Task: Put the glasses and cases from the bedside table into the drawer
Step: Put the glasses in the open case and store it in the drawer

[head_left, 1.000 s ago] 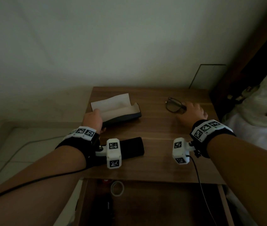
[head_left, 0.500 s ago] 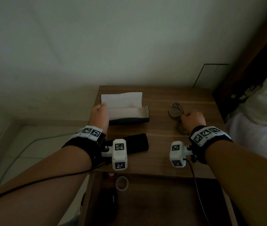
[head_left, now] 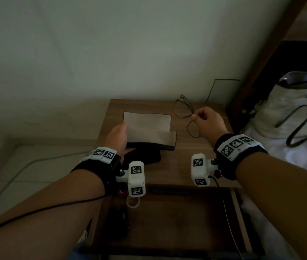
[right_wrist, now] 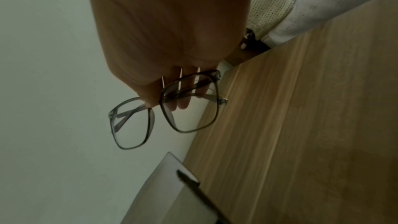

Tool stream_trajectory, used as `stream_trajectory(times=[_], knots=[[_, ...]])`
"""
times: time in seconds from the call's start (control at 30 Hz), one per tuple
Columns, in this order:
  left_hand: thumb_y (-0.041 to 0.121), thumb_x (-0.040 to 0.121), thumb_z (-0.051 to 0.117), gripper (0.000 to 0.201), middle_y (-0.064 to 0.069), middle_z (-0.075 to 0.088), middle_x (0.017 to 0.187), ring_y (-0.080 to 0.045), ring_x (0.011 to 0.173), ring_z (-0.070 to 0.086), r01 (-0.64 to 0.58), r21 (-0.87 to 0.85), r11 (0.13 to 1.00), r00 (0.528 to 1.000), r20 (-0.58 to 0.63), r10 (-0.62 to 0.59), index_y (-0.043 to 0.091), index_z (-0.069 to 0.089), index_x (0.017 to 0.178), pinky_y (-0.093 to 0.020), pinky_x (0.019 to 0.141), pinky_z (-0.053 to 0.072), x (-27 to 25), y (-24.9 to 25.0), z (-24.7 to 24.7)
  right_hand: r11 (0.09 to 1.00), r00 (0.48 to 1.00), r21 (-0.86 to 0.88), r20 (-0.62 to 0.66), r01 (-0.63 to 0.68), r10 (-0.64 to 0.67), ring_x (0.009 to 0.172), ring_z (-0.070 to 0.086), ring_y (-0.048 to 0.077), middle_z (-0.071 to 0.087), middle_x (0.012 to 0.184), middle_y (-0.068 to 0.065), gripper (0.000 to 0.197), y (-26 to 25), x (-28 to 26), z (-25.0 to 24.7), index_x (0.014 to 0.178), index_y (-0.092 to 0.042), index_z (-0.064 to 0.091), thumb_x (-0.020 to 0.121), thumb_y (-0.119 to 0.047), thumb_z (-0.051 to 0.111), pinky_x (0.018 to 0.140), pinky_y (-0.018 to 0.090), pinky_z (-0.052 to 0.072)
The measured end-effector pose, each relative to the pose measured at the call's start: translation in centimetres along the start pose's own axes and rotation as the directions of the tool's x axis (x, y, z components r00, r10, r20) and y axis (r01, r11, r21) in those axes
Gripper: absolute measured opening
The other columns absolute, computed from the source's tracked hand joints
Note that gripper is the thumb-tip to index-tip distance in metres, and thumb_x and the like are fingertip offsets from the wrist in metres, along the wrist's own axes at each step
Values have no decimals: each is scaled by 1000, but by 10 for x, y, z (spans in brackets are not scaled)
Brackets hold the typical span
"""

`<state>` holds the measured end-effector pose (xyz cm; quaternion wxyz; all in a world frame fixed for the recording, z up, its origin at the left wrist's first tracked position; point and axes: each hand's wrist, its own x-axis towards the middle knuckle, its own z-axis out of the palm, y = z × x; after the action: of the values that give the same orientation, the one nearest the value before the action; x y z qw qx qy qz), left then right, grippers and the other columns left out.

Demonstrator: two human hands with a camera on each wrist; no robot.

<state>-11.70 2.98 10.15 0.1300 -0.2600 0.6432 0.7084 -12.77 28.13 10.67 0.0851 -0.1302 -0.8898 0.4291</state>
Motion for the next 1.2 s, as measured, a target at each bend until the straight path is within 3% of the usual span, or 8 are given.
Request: stream_trajectory(times=[0.1, 0.2, 0.37, 0.57, 0.7, 0.83, 0.97, 1.2], knots=[[29, 95, 51, 15, -14, 52, 119, -35, 117, 50, 61, -47, 997, 998, 23, -60, 15, 55, 99, -50, 89, 54, -18, -6, 5, 998, 998, 47, 35, 44, -45, 71, 52, 5, 58, 80, -9, 10, -11, -17, -8, 95, -19, 61, 90, -27, 60, 63, 19, 40], [33, 94, 53, 26, -9, 53, 105, -32, 113, 51, 117, -93, 989, 992, 51, -112, 18, 46, 113, -47, 85, 55, -35, -12, 4, 993, 994, 93, 73, 70, -77, 70, 53, 5, 60, 82, -8, 8, -22, -37, -17, 94, -21, 61, 89, -27, 61, 65, 20, 43], [39, 89, 58, 45, -13, 55, 119, -32, 108, 57, 138, -134, 981, 986, 107, -125, 17, 48, 126, -47, 81, 57, -63, -24, 3, 981, 987, 178, 129, 77, -101, 74, 56, 10, 63, 87, -3, 4, -39, -70, -28, 85, -26, 60, 89, -26, 61, 66, 22, 47], [42, 83, 63, 58, -15, 59, 122, -33, 113, 58, 160, -148, 976, 981, 131, -141, 13, 47, 130, -50, 95, 52, -91, -36, 2, 971, 970, 226, 208, 78, -126, 72, 57, 14, 65, 85, 0, 9, -53, -109, -29, 80, -24, 60, 89, -23, 62, 64, 28, 53], [40, 84, 63, 57, -14, 57, 122, -33, 113, 56, 163, -162, 973, 982, 126, -143, 13, 47, 131, -52, 95, 51, -100, -44, 3, 977, 958, 187, 245, 104, -149, 69, 56, 9, 63, 77, -7, 13, -52, -132, -24, 77, -26, 60, 88, -23, 63, 64, 23, 47], [44, 89, 59, 36, -13, 60, 106, -30, 104, 59, 151, -146, 978, 982, 136, -131, 14, 56, 108, -49, 90, 54, -108, -49, 3, 988, 956, 103, 259, 117, -140, 68, 55, 2, 62, 76, -12, 6, -41, -149, -20, 82, -23, 63, 88, -25, 64, 58, 18, 40], [55, 90, 52, 53, -16, 65, 117, -33, 106, 63, 155, -138, 978, 979, 154, -134, 15, 59, 124, -46, 78, 58, -119, -58, 3, 987, 944, 16, 289, 161, -159, 80, 57, 1, 62, 85, -12, 2, -31, -162, -22, 89, -22, 63, 89, -24, 62, 63, 14, 40], [55, 91, 49, 50, -15, 70, 112, -34, 104, 65, 148, -146, 978, 981, 150, -126, 17, 62, 121, -51, 91, 54, -133, -71, 2, 975, 925, -45, 328, 219, -193, 90, 57, 5, 63, 92, -11, 2, -18, -180, -23, 89, -24, 63, 89, -25, 62, 68, 9, 37]])
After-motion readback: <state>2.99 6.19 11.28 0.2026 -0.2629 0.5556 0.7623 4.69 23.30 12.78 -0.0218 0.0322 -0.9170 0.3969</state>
